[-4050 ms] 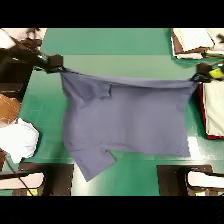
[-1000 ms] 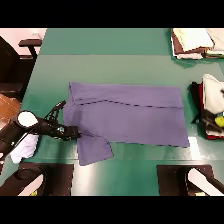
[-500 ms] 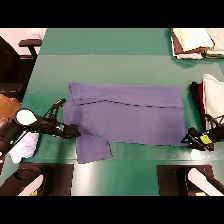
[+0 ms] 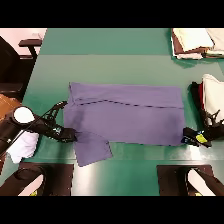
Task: Fold the shirts.
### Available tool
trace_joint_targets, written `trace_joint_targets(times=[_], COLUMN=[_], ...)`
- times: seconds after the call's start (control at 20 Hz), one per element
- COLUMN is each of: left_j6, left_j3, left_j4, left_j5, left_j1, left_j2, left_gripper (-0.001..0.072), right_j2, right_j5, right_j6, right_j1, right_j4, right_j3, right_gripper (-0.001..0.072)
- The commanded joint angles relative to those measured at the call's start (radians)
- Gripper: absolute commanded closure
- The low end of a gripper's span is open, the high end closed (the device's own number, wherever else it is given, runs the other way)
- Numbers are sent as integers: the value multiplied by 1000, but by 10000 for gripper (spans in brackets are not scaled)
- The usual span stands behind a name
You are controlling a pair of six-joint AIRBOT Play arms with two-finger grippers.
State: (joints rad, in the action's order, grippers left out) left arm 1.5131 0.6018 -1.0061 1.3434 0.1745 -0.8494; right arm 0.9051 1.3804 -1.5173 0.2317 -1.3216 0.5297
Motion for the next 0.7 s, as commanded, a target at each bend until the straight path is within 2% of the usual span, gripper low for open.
trace_joint_targets(times=[0.0, 0.1, 0.2, 0.4, 0.65], left_j6=[-2, -2, -2, -3, -24], left_j3=[64, 140, 201, 262, 471], left_j4=[-19, -28, -68, -123, -192], left_j5=[86, 41, -60, -238, -378], left_j1=[0, 0, 0, 0, 0], left_j2=[1, 1, 0, -85, -365], left_gripper=[687, 687, 687, 687, 685], right_j2=[-133, -179, -162, 29, 328], right_j5=[100, 105, 86, 24, -53], right_j6=[-2, -5, -8, -7, -8], right_j1=[-10, -11, -11, -42, -168], right_j4=[-24, -35, -34, -34, -33], right_j3=[4, 46, 130, 316, 593], right_gripper=[695, 695, 696, 695, 695])
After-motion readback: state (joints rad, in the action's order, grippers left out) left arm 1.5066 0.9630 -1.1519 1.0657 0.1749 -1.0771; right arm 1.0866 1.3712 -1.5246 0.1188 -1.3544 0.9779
